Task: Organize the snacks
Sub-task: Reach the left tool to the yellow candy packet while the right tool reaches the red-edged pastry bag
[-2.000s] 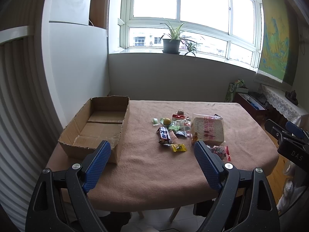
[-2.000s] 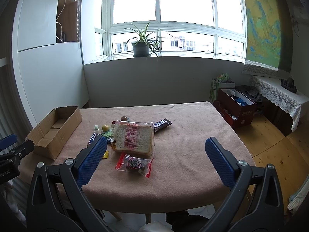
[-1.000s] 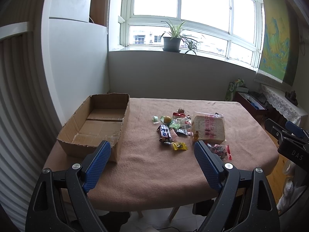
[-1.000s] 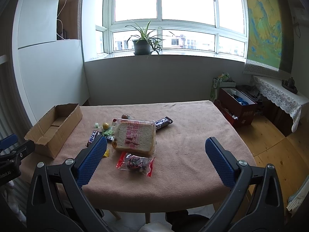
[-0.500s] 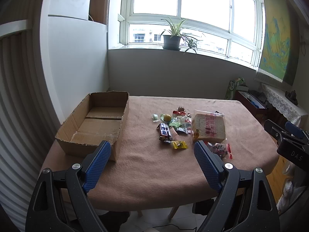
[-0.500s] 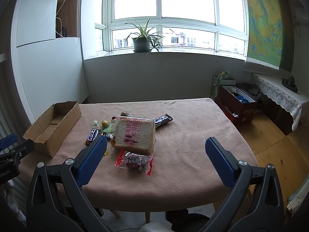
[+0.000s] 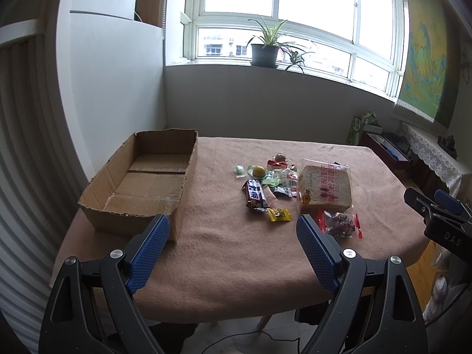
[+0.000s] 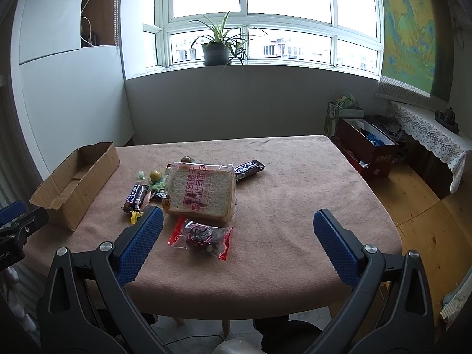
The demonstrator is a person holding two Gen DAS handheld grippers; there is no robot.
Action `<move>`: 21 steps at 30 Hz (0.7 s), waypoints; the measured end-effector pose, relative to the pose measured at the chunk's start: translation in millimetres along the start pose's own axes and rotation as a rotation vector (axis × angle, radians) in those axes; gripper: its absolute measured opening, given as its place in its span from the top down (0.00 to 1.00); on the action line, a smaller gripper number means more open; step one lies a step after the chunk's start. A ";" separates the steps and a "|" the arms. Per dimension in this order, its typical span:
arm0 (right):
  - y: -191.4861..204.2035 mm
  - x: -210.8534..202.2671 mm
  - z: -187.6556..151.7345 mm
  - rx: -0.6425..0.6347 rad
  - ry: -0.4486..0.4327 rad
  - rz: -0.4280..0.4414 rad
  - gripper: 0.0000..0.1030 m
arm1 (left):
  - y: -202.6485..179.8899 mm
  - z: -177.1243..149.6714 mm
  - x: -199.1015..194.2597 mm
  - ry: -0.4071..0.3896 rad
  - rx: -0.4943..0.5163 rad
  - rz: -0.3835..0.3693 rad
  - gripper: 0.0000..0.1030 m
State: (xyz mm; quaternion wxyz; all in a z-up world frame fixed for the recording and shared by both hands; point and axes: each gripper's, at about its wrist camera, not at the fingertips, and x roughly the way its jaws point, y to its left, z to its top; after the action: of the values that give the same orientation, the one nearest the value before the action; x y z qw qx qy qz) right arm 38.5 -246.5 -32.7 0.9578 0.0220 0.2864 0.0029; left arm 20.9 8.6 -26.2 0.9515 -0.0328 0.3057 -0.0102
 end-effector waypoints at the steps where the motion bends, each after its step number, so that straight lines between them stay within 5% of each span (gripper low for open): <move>1: -0.8 2.9 -1.6 0.001 0.008 0.003 0.00 | 1.0 -0.4 2.8 0.007 -0.003 -0.002 0.14; 21: 5.4 81.6 -22.8 -0.099 0.171 0.180 0.00 | -10.4 -8.5 64.4 0.137 0.022 -0.102 0.14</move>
State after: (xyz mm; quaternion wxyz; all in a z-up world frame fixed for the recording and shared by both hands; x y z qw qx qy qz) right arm 94.3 -238.7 -96.3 0.9256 -0.0001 0.3636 0.1050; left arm 68.3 -4.8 -69.8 0.9269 -0.0369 0.3679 -0.0644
